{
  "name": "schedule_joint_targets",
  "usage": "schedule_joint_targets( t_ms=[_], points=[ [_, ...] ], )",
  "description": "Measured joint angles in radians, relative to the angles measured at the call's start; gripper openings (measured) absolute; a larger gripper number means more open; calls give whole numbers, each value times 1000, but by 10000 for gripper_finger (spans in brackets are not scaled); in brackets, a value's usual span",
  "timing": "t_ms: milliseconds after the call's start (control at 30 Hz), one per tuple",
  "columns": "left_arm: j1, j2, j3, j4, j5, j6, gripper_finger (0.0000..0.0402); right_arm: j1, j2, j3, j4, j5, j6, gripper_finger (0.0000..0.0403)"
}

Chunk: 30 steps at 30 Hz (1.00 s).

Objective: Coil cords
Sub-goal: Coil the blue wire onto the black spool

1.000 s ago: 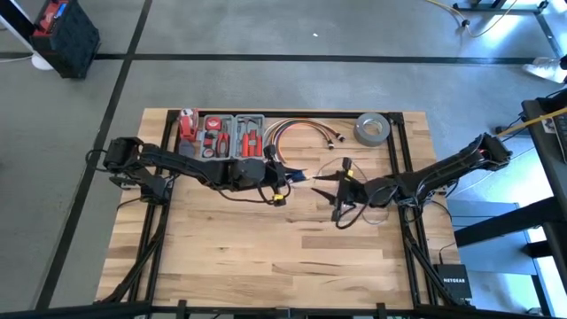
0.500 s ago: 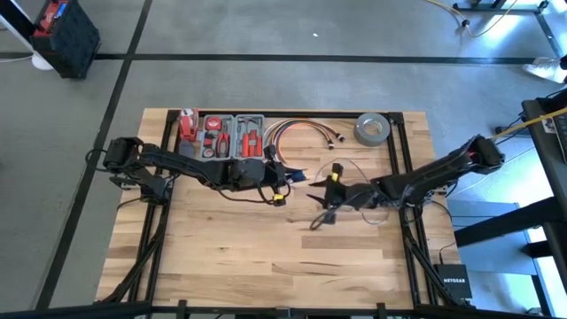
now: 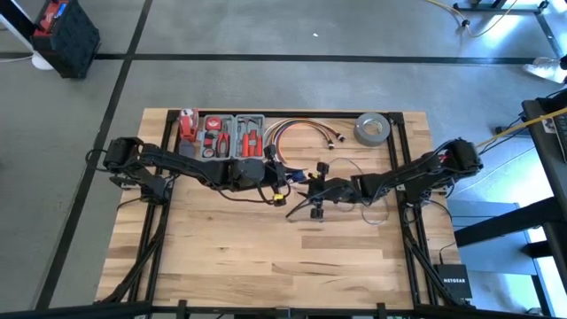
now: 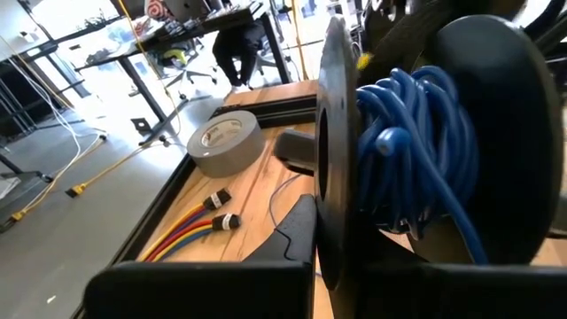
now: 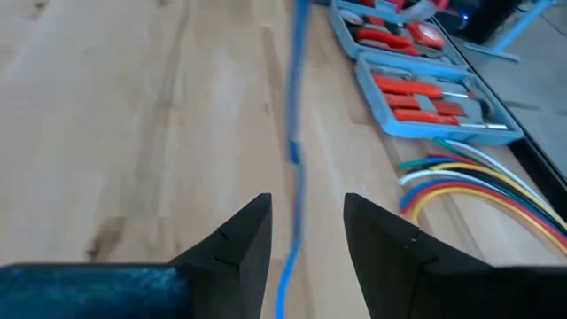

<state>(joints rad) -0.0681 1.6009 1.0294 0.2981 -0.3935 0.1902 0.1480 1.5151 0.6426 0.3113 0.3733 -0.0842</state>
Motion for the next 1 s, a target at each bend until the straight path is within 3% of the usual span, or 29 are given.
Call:
schedule_joint_targets(
  t_ms=[133, 333, 500, 767, 1000],
  points=[
    [-5, 0, 0, 3, 0, 10, 0, 2, 2, 0, -1, 0, -26, 121],
    [-25, -4, 0, -1, 0, 54, 0, 1, 2, 0, -17, 5, -54, 14],
    [-77, -44, 0, -25, 0, 133, 0, -26, 2, -19, -7, 22, -25, 15],
    [-136, -72, 0, -98, 25, 234, 0, -93, 1, -66, 79, -108, 35, 8],
    [-135, -77, 0, -163, 38, 240, 0, -138, 1, -87, 91, -133, 98, 11]
  ],
)
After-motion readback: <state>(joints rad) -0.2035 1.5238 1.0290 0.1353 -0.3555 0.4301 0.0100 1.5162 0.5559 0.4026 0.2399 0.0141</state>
